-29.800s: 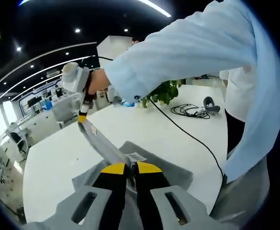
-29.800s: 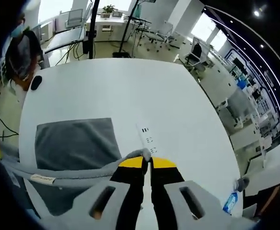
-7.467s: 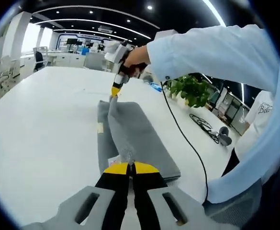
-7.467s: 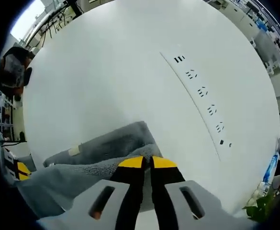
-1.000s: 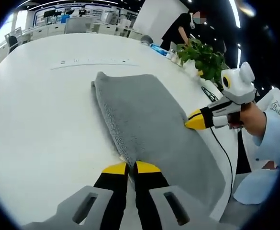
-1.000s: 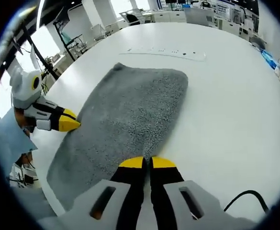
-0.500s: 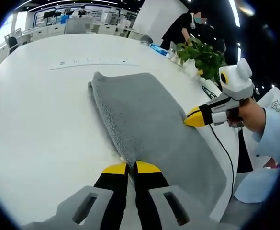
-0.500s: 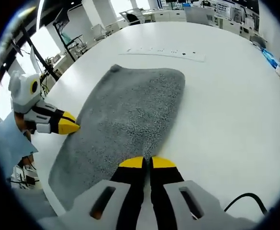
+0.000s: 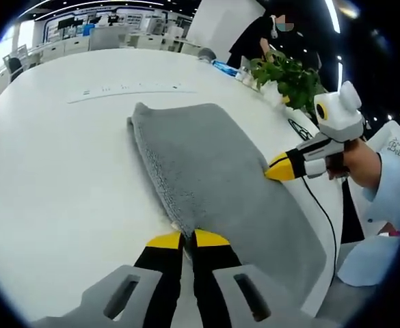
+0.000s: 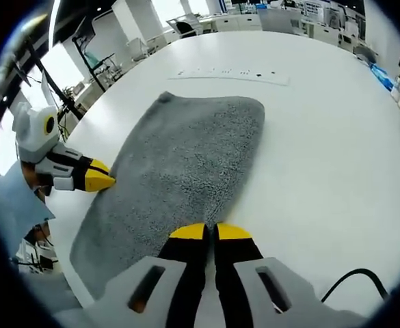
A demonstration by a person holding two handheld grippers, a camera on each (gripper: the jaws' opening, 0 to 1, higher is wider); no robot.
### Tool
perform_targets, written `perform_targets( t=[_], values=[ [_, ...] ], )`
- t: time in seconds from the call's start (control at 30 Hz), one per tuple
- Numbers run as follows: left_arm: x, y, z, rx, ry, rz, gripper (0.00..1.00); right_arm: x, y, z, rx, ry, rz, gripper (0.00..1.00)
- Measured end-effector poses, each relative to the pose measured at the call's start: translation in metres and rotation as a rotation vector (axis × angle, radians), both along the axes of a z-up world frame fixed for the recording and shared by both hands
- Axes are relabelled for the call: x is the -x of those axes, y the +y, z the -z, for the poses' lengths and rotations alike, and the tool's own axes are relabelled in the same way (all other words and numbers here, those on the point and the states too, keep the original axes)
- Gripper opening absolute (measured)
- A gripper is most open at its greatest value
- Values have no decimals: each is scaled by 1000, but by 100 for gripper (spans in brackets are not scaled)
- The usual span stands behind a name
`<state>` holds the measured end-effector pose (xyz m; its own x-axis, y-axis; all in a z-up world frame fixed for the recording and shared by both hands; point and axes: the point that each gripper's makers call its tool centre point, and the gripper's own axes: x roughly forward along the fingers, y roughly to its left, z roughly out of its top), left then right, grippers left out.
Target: Fold the towel on the table until its edges align and the towel forms a compact rectangular stack.
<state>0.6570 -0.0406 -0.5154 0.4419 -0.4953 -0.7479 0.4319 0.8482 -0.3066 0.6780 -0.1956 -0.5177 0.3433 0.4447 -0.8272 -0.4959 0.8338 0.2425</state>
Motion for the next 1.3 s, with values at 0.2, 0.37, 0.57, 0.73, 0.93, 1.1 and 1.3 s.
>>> perform_targets(
  t=[0.2, 0.37, 0.57, 0.73, 0.93, 1.1, 1.3],
  values=[
    [0, -1, -1, -2, -5, 6, 5, 2, -1, -1, 4, -2, -8, 1],
    [3, -1, -3, -10, -13, 14, 5, 3, -1, 0, 2, -8, -15, 1],
    [1, 0, -1, -28, -27, 25, 5, 1, -1, 1, 1, -20, -24, 2],
    [-4, 2, 1, -32, -22, 22, 8, 3, -4, -1, 2, -13, -38, 6],
    [-1, 3, -4, -53, -30, 9, 17, -1, -8, -3, 13, -19, -48, 8],
    [1, 6, -5, -60, -31, -5, 22, 1, -14, -9, 27, -39, -54, 8],
    [-8, 10, -6, -77, -62, -4, 21, 3, -13, -15, 38, -59, -66, 7]
  ],
)
